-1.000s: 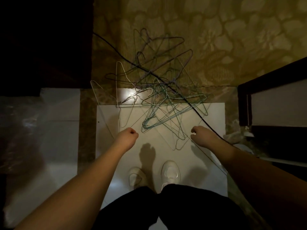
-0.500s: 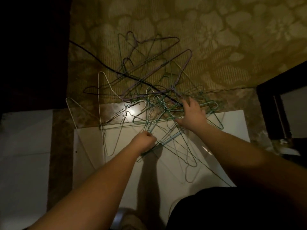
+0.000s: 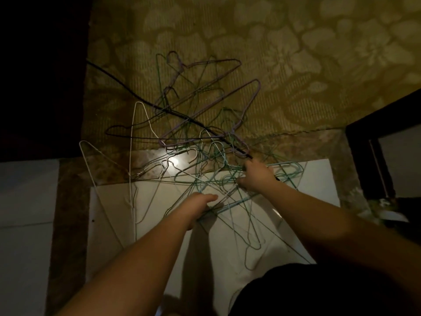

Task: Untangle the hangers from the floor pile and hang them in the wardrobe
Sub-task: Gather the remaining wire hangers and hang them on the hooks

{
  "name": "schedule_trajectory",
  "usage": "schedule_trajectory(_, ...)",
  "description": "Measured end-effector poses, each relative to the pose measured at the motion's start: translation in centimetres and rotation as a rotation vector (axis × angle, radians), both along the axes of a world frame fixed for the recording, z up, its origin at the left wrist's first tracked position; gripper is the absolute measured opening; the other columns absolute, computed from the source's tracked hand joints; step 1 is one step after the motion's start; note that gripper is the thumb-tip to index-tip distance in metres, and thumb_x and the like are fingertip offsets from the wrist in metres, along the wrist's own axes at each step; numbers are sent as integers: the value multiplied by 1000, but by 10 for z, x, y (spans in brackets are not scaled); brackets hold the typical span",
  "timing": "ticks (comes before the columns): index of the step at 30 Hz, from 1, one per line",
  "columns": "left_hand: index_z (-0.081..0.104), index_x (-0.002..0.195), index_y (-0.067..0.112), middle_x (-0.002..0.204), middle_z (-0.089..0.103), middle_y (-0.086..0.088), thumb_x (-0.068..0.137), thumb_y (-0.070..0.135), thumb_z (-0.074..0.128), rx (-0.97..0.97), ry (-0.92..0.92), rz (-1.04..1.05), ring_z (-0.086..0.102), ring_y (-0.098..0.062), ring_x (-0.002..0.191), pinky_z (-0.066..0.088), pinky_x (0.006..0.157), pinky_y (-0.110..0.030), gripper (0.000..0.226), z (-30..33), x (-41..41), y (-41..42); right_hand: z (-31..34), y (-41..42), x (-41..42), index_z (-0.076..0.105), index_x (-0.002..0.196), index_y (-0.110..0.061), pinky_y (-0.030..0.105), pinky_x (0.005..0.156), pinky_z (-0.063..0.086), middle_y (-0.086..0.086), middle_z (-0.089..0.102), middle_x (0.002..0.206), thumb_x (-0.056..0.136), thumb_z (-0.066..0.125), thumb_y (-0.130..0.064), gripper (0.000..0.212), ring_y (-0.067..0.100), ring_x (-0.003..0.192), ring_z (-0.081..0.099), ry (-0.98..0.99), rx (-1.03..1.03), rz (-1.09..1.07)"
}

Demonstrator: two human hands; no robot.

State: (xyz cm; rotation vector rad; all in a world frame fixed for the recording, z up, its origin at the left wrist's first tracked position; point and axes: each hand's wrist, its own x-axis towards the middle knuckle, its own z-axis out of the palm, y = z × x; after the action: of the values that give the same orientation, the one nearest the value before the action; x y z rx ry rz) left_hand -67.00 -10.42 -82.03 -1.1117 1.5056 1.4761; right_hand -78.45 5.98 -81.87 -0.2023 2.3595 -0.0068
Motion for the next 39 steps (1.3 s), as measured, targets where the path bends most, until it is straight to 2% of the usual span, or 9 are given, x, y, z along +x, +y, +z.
schedule_trajectory(4, 57, 123, 7, 111, 58, -10, 88, 30, 68, -17, -27, 27, 55, -20, 92, 41, 82, -33, 43, -3, -4, 10, 6, 3, 1, 50, 122, -18, 46, 101, 38, 6, 50, 126, 87, 64, -48, 48, 28, 115, 51, -59, -61, -30)
schedule_trajectory(7, 59, 113, 20, 126, 51, -10, 76, 34, 71, -170, -49, -42, 53, -28, 112, 47, 97, -39, 42, -1, -11, 20, 17, 4, 5, 51, 101, -19, 37, 83, 50, 5, 59, 101, 89, 68, -34, 26, 26, 94, 57, -140, -204, -83)
schedule_trajectory(9, 58, 113, 20, 127, 45, -10, 82, 31, 66, -219, -73, -100, 51, -30, 115, 47, 93, -35, 34, 2, -19, 24, 31, 6, 4, 51, 99, -22, 32, 71, 47, -4, 57, 86, 88, 70, -35, 25, 20, 85, 56, -184, -295, -102)
schedule_trajectory(13, 62, 95, 11, 94, 61, -4, 92, 25, 60, 78, 23, 269, 56, -19, 83, 42, 71, -30, 15, 19, -39, 27, 65, 21, -11, 56, 96, -25, 30, 68, 48, -10, 67, 77, 90, 66, -43, 21, 11, 74, 62, -179, -467, -185)
schedule_trajectory(19, 61, 89, 7, 82, 73, -5, 93, 22, 47, 368, 129, 545, 64, -22, 74, 41, 55, -28, 20, 63, -60, 37, 128, 26, -31, 59, 82, -22, 29, 65, 40, -8, 64, 71, 93, 63, -37, 19, 12, 66, 55, -159, -621, -258)
schedule_trajectory(25, 56, 81, 7, 65, 53, -6, 95, 20, 45, 476, 130, 623, 53, -18, 51, 45, 56, -28, 22, 104, -77, 35, 179, 17, -49, 63, 94, -15, 22, 49, 35, -2, 58, 73, 99, 54, -35, 22, 9, 57, 45, -227, -640, -369)
schedule_trajectory(29, 46, 72, 12, 53, 37, 0, 96, 8, 37, 428, 141, 650, 29, -11, 35, 34, 41, -20, 26, 128, -77, 26, 206, 0, -56, 62, 101, -14, 25, 60, 38, 4, 67, 92, 98, 44, -54, 44, 14, 68, 52, 33, -512, -315)
schedule_trajectory(34, 41, 74, 13, 51, 36, 0, 95, 5, 29, 370, 64, 573, 22, -9, 31, 18, 33, -14, 26, 149, -77, 1, 240, -21, -72, 70, 93, -2, 29, 61, 43, 15, 72, 97, 99, 42, -31, 40, 26, 80, 60, 135, -453, -375)
schedule_trajectory(39, 47, 78, 7, 49, 43, -1, 97, 3, 28, 472, 115, 542, 24, -6, 31, 18, 31, -13, 27, 182, -76, -12, 238, -33, -67, 62, 97, -5, 38, 85, 50, 19, 67, 111, 97, 39, -29, 32, 29, 94, 62, 163, -464, -492)
